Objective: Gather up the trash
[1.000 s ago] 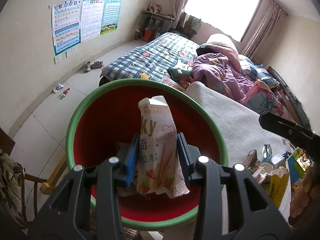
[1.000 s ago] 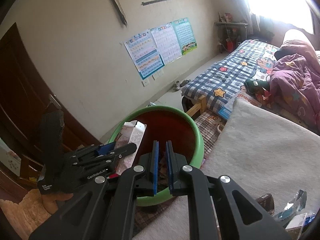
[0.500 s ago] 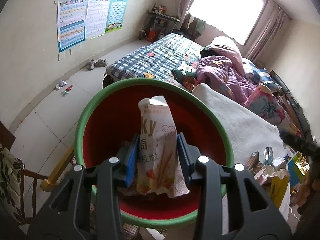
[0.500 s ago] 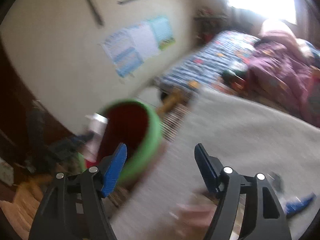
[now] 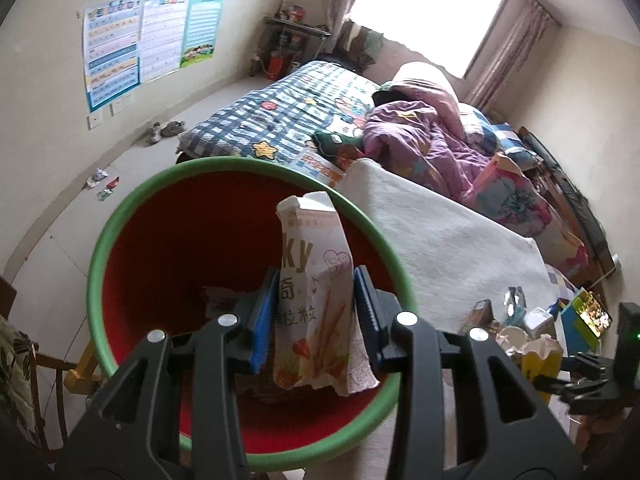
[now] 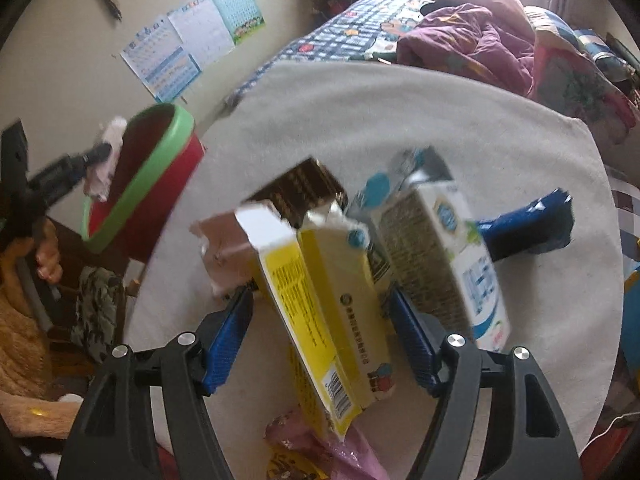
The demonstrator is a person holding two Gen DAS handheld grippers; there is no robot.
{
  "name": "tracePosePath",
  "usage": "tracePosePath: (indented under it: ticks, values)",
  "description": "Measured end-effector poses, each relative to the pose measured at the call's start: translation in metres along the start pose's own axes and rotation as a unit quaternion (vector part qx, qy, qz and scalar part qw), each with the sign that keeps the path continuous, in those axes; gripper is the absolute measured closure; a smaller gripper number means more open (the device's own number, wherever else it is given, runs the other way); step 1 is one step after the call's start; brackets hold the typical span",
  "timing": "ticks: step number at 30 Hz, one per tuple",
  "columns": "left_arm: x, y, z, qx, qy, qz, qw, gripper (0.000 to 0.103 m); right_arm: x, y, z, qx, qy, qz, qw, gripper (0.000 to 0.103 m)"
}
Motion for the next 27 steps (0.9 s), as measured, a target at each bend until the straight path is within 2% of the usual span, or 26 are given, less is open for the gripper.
tracePosePath:
  ticks: [2,3,5,8,12,14,18,23,24,25,27]
  values:
    - [-0.004,0.002,0.004,0.000,0.003,-0.005,1.0000,0.067,0.001,0.004,-0.002,0.005,0.006,0.010,1.000,0.049]
    - [-0.003,0.002,0.006,-0.001,0.003,-0.006,1.0000,0.067,0.003,0.004,0.001,0.001,0.003,0.014,1.000,0.052]
    - [0.003,0.001,0.010,-0.004,-0.003,-0.004,1.0000,0.067,0.007,-0.004,0.009,-0.011,-0.002,0.019,1.000,0.054]
    - [0.017,0.002,0.015,-0.006,-0.016,0.006,0.9998,0.067,0.018,-0.036,0.033,-0.058,-0.016,0.025,0.998,0.054]
    - [0.031,0.004,0.016,-0.005,-0.030,0.021,0.9993,0.067,0.051,-0.097,0.047,-0.126,-0.067,0.023,0.989,0.053]
    - [0.031,0.005,0.016,-0.004,-0.034,0.025,0.9991,0.067,0.084,-0.125,0.042,-0.147,-0.118,0.017,0.982,0.053]
    - [0.034,0.006,0.020,-0.007,-0.046,0.019,0.9987,0.067,0.143,-0.151,0.018,-0.144,-0.194,0.018,0.970,0.052]
    - [0.050,0.009,0.024,-0.005,-0.060,0.032,0.9976,0.065,0.194,-0.158,-0.021,-0.110,-0.236,0.023,0.965,0.051]
    - [0.051,0.008,0.024,-0.006,-0.062,0.033,0.9975,0.064,0.200,-0.159,-0.028,-0.106,-0.241,0.020,0.965,0.047]
    - [0.052,0.008,0.024,-0.008,-0.065,0.035,0.9972,0.062,0.204,-0.161,-0.033,-0.104,-0.246,0.013,0.963,0.046]
    - [0.055,0.007,0.025,-0.015,-0.073,0.043,0.9963,0.047,0.207,-0.161,-0.039,-0.095,-0.253,-0.002,0.963,0.033]
Point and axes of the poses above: each gripper's, at about its wrist camera, not at the fingertips, and z roughly against the way its jaws point, x to its left, y to its underside, the point moved 10 cm from there along -z, roughly the way its jaws point, and after that the axes turned 12 degrees about -x, right-handed, at the moved point
